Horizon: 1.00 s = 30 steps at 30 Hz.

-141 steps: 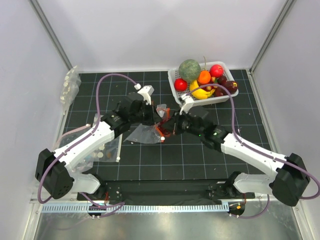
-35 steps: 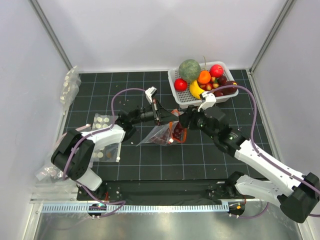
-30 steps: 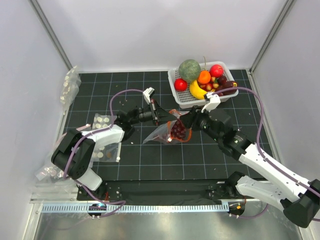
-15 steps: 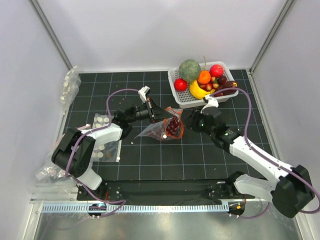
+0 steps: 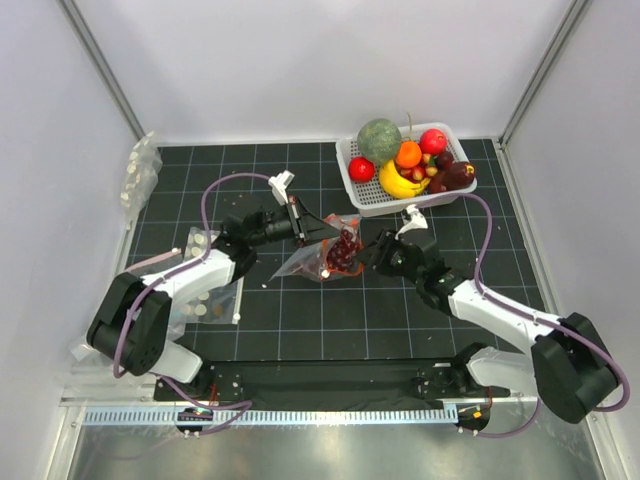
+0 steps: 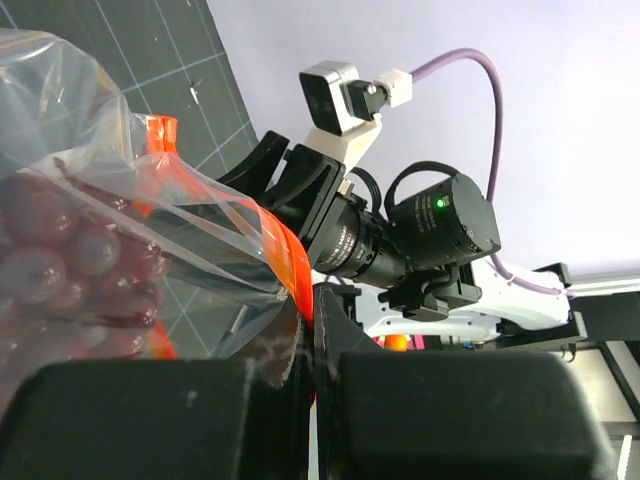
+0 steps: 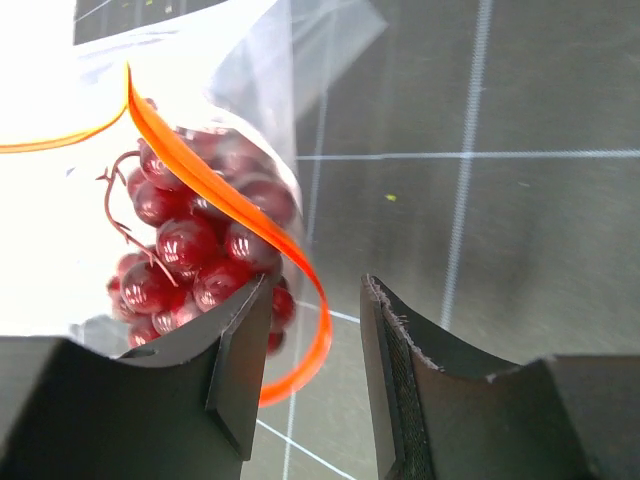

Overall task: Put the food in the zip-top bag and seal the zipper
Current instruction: Place the fake fruit in the zipper food storage bag, then adjust the zipper food storage bag at the center of the board.

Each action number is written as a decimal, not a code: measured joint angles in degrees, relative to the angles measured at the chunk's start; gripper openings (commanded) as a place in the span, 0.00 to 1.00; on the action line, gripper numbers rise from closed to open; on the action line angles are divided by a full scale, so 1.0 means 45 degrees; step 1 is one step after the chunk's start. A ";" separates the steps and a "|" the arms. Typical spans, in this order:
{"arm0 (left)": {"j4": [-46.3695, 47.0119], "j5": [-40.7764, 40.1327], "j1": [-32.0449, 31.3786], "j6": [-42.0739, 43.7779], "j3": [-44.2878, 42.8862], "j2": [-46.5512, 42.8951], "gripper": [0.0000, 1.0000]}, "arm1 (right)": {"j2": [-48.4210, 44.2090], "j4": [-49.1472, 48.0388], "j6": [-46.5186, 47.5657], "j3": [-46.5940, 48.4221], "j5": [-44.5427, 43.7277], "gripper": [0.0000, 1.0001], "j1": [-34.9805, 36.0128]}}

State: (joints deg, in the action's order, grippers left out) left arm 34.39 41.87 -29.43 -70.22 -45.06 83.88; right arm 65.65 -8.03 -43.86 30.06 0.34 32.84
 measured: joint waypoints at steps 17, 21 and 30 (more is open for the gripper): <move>-0.1715 -0.0539 0.0049 0.1117 0.0000 -0.0884 0.00 | 0.2438 -0.2453 -0.1360 -0.0136 0.1787 0.31 0.0005; -0.2055 -0.0690 0.0049 0.1428 0.0000 -0.1117 0.00 | 0.2560 -0.2599 -0.1583 -0.0170 0.1967 0.07 0.0097; -0.4765 -0.1559 0.0049 0.2841 -0.0622 -0.1438 0.00 | 0.1093 0.2220 0.0141 0.2220 -0.0010 0.01 0.0631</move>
State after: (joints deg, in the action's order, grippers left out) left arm 12.95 34.85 -29.21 -57.43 -47.86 77.41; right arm 70.57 1.96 -43.22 40.05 0.30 35.68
